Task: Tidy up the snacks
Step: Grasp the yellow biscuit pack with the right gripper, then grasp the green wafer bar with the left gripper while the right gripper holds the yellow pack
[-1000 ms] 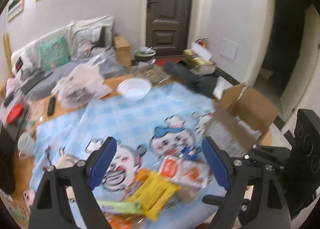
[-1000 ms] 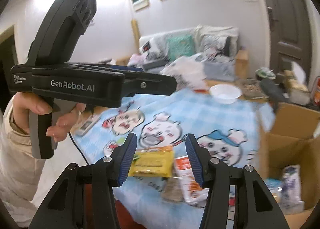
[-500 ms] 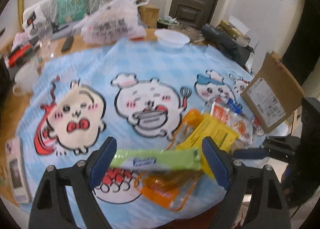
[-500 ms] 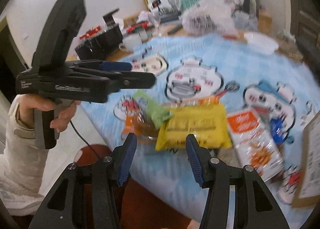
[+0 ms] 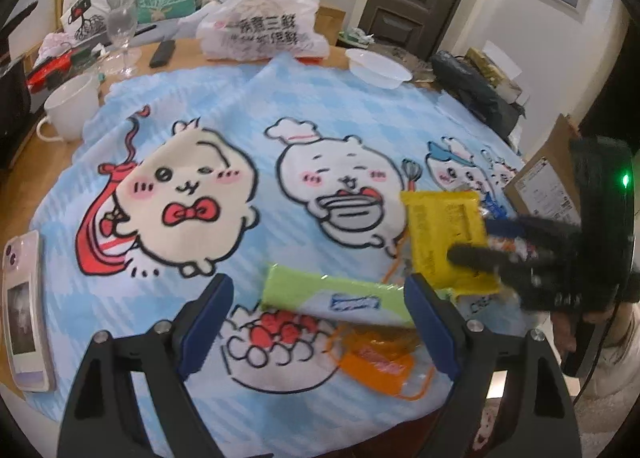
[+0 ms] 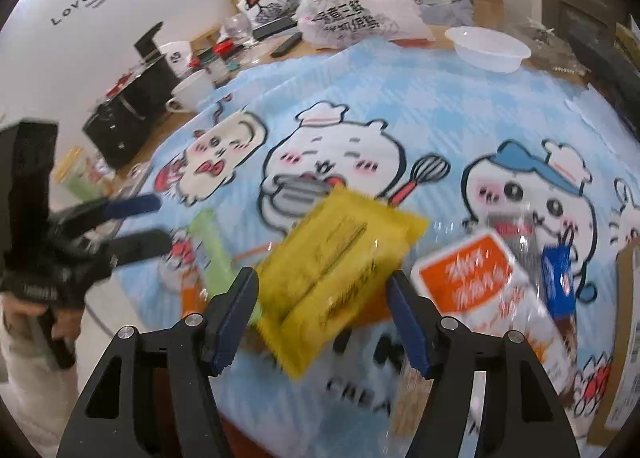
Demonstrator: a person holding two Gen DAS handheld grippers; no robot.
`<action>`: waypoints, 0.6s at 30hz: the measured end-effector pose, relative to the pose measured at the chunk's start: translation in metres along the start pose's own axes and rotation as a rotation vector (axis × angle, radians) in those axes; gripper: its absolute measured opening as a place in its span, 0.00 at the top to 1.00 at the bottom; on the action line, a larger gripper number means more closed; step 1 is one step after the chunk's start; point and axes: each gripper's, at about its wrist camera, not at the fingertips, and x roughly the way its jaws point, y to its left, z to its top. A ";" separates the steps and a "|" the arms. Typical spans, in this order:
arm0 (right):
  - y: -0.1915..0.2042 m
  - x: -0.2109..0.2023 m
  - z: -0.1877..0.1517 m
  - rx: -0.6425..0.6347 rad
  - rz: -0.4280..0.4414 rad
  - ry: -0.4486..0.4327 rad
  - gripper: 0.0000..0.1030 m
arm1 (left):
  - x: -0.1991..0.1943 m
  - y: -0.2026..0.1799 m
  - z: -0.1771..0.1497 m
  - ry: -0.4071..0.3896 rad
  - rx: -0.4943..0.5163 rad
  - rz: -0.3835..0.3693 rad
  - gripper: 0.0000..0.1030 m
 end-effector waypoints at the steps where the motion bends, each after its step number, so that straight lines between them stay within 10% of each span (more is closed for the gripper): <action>1: 0.002 0.003 0.003 -0.003 -0.022 -0.004 0.35 | 0.001 0.003 -0.001 0.003 -0.005 0.002 0.17; 18: 0.040 0.039 0.018 -0.242 -0.306 0.016 0.21 | 0.007 0.019 -0.008 0.003 -0.045 -0.026 0.17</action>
